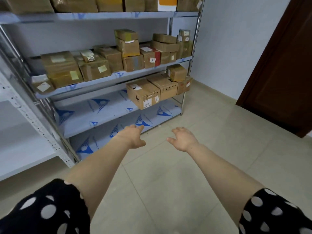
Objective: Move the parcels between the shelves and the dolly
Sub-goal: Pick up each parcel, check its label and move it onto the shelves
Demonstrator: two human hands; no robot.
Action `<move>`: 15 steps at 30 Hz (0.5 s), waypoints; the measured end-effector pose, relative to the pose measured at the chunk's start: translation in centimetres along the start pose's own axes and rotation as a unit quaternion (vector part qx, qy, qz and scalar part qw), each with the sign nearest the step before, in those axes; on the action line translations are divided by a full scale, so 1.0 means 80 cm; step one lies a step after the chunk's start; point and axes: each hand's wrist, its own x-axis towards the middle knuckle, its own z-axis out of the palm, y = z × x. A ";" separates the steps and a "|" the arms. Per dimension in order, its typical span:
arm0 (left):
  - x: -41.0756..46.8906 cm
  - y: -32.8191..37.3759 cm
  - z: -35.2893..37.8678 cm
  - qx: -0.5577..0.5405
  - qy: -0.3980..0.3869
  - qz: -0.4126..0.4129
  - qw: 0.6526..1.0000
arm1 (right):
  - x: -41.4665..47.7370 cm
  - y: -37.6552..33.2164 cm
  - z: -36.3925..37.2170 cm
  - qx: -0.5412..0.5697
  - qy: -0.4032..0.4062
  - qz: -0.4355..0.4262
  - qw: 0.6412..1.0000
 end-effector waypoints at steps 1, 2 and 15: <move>0.027 -0.004 -0.003 0.000 -0.004 -0.002 1.000 | 0.028 0.004 -0.002 -0.009 -0.002 -0.004 1.000; 0.055 -0.009 -0.005 0.001 -0.007 -0.005 1.000 | 0.058 0.009 -0.005 -0.020 -0.004 -0.008 1.000; 0.429 -0.063 -0.069 -0.022 -0.047 -0.083 0.995 | 0.467 0.079 -0.069 0.017 -0.057 -0.043 0.997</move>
